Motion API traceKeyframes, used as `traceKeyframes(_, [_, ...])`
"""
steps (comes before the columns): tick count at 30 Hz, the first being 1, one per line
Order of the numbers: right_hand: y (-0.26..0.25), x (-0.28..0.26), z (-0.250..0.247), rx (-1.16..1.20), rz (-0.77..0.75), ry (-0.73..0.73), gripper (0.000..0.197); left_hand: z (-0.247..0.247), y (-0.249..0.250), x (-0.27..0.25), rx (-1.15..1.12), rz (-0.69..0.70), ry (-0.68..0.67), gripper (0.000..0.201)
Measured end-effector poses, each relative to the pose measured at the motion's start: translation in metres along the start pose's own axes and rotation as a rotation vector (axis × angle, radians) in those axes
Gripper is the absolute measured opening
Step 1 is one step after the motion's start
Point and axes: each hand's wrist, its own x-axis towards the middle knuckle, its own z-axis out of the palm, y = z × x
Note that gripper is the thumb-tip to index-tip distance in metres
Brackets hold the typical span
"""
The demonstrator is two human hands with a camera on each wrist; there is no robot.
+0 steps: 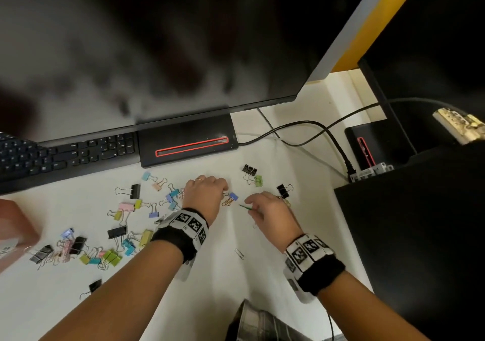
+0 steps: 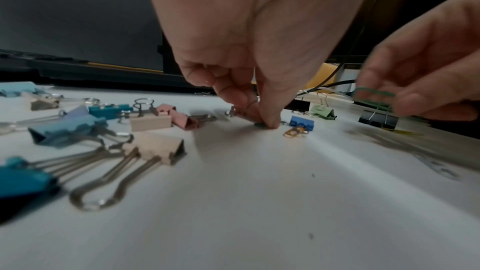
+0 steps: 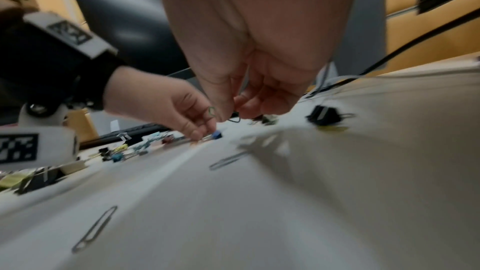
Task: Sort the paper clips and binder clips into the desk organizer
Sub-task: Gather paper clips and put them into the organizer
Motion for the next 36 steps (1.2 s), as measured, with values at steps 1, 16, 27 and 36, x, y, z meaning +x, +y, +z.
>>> traceKeyframes(1, [0.009,-0.007,-0.006,0.024,0.007,0.028,0.025,0.001,0.0,0.0,-0.003,-0.005,0.003,0.026])
traceKeyframes(16, [0.014,-0.011,-0.008,-0.158,-0.061,-0.218,0.013,-0.01,0.008,0.007,0.048,-0.052,-0.114,0.022])
traceKeyframes(27, [0.018,-0.017,-0.011,-0.058,0.052,-0.252,0.015,-0.006,-0.003,-0.011,-0.181,-0.067,0.006,0.009])
traceKeyframes(36, [0.023,-0.023,-0.013,-0.136,0.076,-0.294,0.016,0.004,0.012,-0.015,-0.138,-0.104,-0.035,0.014])
